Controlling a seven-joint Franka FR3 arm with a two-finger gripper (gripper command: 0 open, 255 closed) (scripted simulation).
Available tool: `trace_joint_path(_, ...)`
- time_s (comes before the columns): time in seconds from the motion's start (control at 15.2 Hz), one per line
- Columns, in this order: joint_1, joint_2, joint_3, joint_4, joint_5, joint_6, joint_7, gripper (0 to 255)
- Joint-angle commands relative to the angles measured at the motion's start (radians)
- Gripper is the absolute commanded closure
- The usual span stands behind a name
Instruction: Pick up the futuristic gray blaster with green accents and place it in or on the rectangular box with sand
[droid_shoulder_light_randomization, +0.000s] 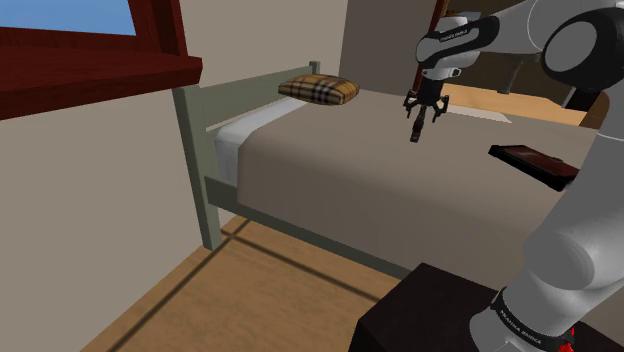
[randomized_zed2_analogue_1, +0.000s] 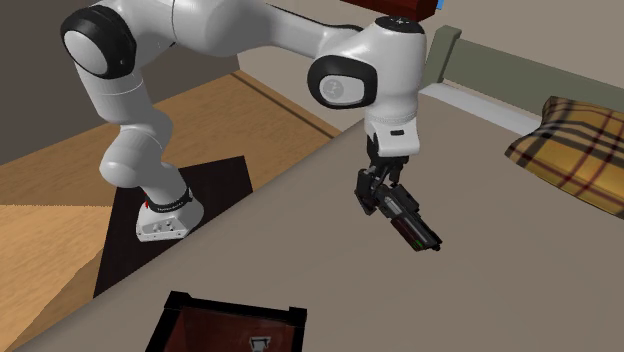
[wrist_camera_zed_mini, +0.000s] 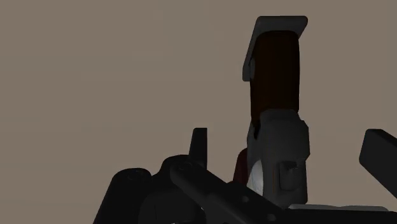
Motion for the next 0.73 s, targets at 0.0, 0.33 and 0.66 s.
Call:
trace_joint_path(0.0,-0.001,0.004,-0.001,-0.016,0.001,0.020,-0.001,0)
trace_joint_path(0.33,-0.001,0.004,-0.001,-0.016,0.001,0.020,-0.001,0)
trace_joint_path(0.66,-0.001,0.004,-0.001,-0.016,0.001,0.020,-0.001,255)
